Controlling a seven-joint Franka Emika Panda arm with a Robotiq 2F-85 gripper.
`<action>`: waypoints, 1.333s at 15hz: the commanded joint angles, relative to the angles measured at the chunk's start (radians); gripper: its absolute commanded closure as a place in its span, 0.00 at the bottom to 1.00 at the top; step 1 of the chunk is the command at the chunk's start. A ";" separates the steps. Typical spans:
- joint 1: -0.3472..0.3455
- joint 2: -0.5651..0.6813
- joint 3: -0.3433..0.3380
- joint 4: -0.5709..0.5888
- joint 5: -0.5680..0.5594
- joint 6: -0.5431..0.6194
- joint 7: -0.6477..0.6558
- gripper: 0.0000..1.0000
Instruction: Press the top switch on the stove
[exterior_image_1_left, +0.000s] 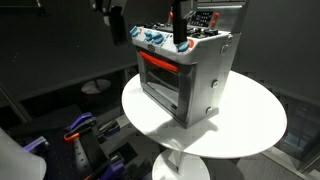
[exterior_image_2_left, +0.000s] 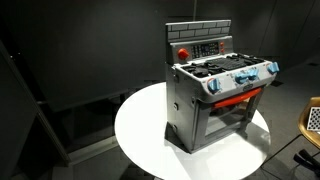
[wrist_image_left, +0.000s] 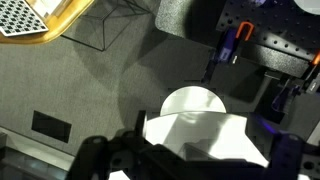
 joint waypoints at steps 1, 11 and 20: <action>0.030 0.039 0.013 0.046 0.045 0.035 0.048 0.00; 0.049 0.153 0.082 0.097 0.140 0.307 0.221 0.00; 0.036 0.351 0.165 0.181 0.161 0.512 0.381 0.00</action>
